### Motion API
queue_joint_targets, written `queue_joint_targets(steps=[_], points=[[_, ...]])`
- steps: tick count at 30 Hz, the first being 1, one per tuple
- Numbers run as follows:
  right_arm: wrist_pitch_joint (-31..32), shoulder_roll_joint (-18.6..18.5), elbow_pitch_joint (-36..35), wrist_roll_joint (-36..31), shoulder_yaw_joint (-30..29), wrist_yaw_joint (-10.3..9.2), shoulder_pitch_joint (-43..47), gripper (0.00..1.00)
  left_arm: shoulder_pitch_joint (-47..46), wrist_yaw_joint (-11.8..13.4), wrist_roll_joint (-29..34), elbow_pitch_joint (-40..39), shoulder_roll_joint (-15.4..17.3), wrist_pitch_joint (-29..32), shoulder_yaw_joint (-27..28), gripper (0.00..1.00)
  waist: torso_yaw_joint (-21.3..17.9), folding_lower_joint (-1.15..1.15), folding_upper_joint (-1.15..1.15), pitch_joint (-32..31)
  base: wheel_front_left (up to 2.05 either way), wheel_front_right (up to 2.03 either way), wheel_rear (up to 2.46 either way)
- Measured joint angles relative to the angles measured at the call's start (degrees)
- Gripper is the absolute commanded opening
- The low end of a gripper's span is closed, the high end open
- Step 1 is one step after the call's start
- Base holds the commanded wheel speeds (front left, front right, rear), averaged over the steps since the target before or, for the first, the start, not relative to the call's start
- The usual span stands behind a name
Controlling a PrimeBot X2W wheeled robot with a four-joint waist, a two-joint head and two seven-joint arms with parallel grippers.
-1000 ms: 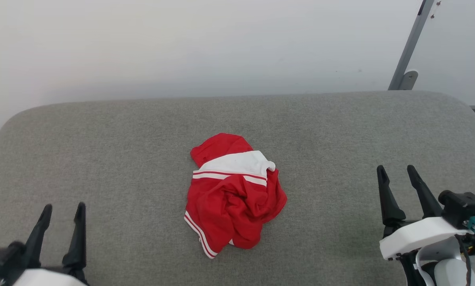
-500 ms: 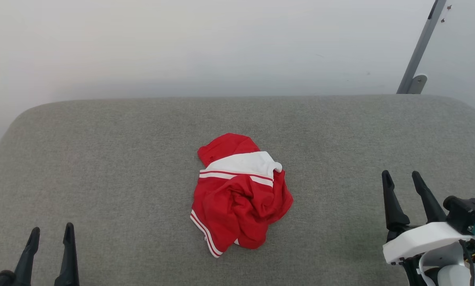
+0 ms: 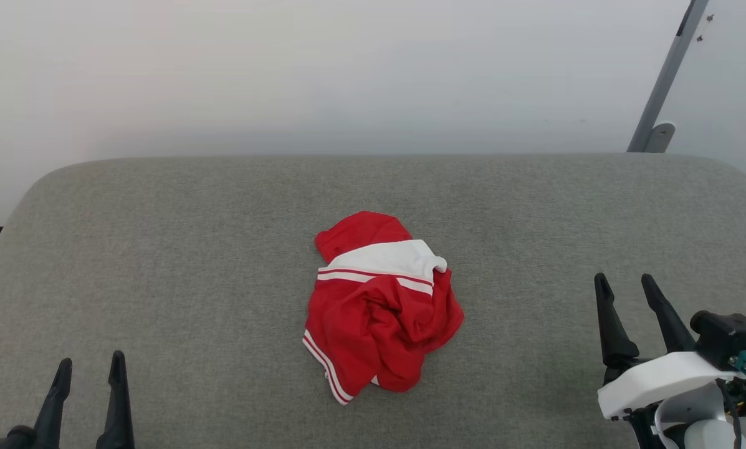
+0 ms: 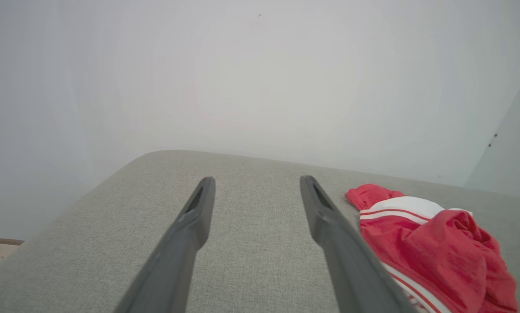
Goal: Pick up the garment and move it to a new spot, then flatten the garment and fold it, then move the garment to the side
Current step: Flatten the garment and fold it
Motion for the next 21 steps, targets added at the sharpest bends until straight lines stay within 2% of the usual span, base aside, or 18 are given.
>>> queue_joint_targets(steps=[11,21], points=[[3.26,-1.18,-0.21,0.77,2.58,0.0,-1.15,1.0,-1.84,-0.18,-0.01,0.29,-0.7,0.0,-1.49,1.0,2.21,0.0,0.0,0.55,0.0,0.0,0.0],[14.83,-6.75,3.12,4.97,13.39,0.0,-10.03,1.0,-5.03,-0.19,-1.44,1.1,-0.18,-0.01,-6.32,1.0,7.03,0.0,0.0,2.85,0.0,0.0,0.0]])
